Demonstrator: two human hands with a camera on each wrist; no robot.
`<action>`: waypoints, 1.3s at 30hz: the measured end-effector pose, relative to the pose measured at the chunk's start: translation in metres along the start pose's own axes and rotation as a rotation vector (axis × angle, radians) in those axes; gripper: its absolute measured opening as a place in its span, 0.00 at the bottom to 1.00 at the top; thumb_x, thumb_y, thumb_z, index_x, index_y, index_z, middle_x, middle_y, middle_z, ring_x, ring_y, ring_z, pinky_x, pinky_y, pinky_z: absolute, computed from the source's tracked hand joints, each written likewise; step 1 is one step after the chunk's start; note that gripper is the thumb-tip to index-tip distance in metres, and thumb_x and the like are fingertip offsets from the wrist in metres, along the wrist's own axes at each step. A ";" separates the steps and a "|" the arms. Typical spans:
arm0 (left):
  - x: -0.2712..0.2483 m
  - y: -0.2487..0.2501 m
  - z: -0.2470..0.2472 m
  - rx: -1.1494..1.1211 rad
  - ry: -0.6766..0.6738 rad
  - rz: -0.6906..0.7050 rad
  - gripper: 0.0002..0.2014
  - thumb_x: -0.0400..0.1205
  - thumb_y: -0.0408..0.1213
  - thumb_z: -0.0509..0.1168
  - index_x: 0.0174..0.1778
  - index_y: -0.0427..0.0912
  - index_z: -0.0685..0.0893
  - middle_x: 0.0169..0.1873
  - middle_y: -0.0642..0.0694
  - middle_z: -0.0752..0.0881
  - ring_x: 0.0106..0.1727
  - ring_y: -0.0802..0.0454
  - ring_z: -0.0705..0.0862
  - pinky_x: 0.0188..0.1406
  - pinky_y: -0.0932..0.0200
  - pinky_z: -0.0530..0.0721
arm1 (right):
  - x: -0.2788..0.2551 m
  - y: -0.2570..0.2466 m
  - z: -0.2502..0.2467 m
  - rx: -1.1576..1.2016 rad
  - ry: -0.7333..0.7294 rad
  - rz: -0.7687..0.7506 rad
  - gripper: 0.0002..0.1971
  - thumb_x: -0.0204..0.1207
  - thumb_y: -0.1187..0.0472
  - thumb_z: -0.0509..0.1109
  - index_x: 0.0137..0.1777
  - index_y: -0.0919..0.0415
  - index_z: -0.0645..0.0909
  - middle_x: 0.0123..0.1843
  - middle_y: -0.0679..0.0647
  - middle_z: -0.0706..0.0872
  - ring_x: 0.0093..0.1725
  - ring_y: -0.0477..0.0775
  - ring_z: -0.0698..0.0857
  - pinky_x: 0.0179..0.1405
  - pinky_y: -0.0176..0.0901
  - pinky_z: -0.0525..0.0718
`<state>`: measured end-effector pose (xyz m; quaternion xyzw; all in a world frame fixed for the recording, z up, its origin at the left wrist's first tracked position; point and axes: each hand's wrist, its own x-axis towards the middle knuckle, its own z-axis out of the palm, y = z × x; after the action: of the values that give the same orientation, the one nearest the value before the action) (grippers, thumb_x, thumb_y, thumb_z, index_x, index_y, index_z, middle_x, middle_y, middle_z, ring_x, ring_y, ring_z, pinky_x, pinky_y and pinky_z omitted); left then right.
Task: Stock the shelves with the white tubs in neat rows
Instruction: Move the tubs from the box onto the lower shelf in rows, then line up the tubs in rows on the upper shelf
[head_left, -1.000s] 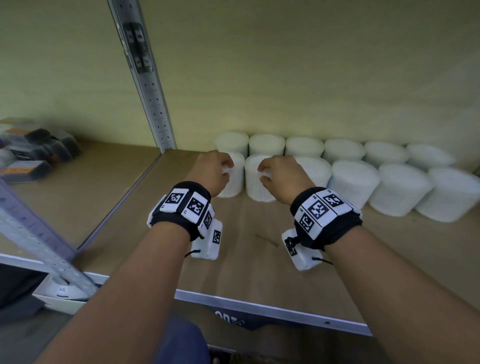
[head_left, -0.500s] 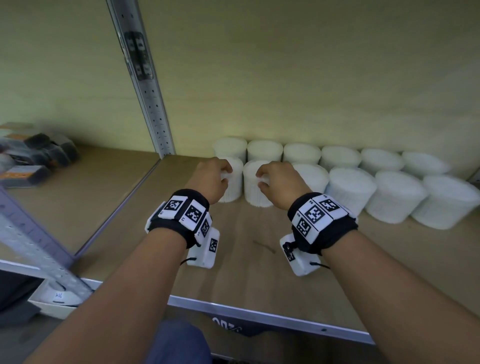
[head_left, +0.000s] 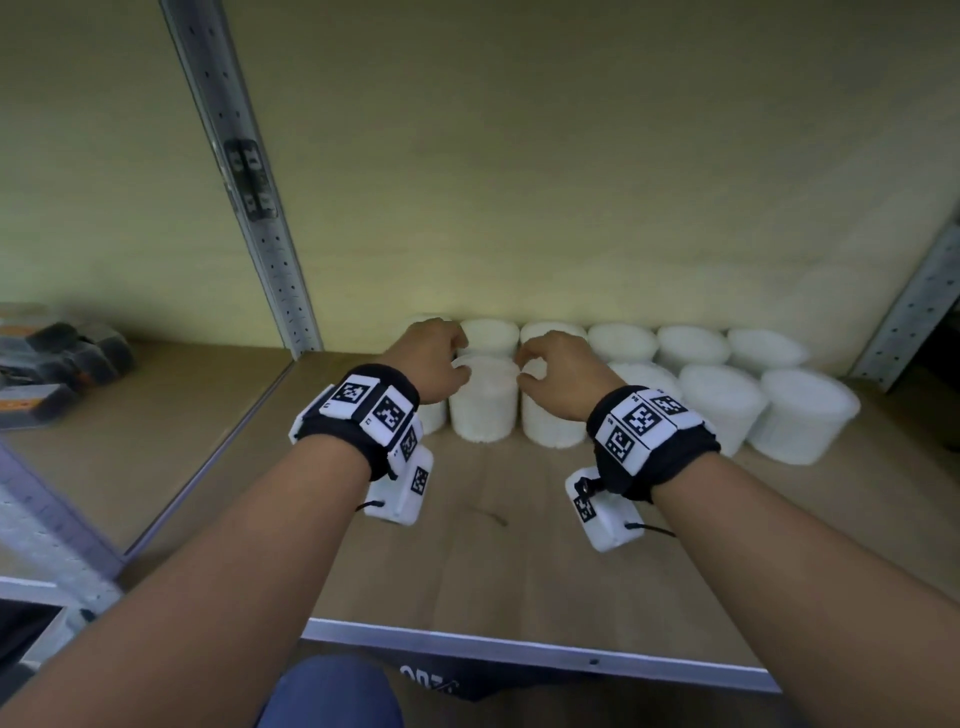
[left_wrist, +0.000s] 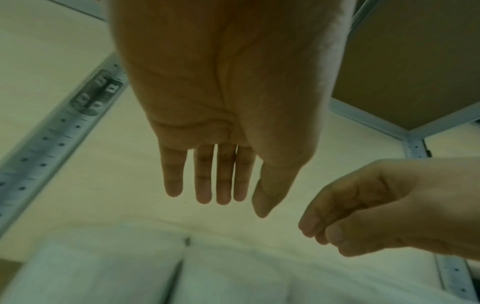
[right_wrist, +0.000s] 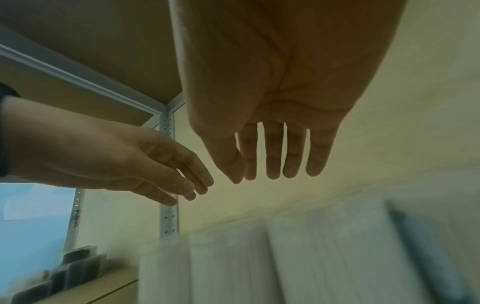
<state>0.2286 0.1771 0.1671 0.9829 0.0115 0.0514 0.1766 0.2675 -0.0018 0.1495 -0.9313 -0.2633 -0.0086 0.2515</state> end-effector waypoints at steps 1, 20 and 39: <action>0.003 0.010 0.000 -0.018 -0.002 0.010 0.21 0.81 0.40 0.66 0.69 0.39 0.77 0.67 0.42 0.79 0.66 0.45 0.78 0.59 0.61 0.74 | -0.003 0.007 -0.009 -0.007 0.008 0.015 0.15 0.79 0.60 0.67 0.65 0.60 0.82 0.65 0.56 0.83 0.65 0.55 0.81 0.61 0.39 0.76; 0.064 0.217 0.093 -0.115 -0.180 0.251 0.25 0.80 0.45 0.66 0.72 0.41 0.74 0.70 0.42 0.74 0.70 0.45 0.75 0.67 0.55 0.74 | -0.079 0.189 -0.128 -0.147 0.055 0.478 0.19 0.81 0.52 0.66 0.69 0.59 0.78 0.72 0.57 0.78 0.71 0.57 0.77 0.70 0.46 0.74; 0.091 0.235 0.150 -0.020 -0.149 0.242 0.27 0.79 0.53 0.65 0.70 0.41 0.77 0.69 0.42 0.74 0.71 0.44 0.73 0.71 0.46 0.74 | -0.071 0.229 -0.118 -0.312 -0.026 0.490 0.25 0.82 0.47 0.62 0.75 0.60 0.73 0.72 0.62 0.74 0.73 0.63 0.70 0.71 0.50 0.71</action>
<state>0.3357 -0.0914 0.1175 0.9763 -0.1207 -0.0007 0.1794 0.3333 -0.2604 0.1362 -0.9946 -0.0293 0.0237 0.0963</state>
